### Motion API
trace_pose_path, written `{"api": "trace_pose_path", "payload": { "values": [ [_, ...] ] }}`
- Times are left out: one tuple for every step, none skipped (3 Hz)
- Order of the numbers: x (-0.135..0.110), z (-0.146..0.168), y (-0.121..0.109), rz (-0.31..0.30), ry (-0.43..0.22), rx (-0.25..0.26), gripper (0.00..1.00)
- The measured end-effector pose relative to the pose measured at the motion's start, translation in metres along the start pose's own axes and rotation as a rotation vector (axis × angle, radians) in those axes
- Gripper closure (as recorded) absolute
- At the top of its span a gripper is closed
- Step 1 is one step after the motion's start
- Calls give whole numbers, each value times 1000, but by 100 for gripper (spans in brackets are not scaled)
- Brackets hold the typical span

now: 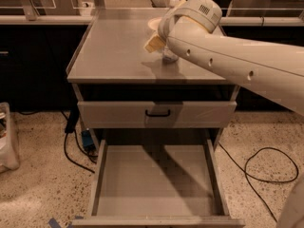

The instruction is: Place blue plastic bottle into middle drawer

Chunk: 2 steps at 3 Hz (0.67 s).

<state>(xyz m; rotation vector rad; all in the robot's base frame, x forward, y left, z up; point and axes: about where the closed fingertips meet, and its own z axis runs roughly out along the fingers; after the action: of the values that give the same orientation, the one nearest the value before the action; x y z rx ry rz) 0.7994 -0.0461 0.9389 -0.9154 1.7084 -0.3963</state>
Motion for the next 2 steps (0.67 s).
{"api": "trace_pose_path", "payload": {
  "values": [
    [2,1,-9,45,41,40,0],
    [-19,7,-13,73,102,143,0]
  ]
}}
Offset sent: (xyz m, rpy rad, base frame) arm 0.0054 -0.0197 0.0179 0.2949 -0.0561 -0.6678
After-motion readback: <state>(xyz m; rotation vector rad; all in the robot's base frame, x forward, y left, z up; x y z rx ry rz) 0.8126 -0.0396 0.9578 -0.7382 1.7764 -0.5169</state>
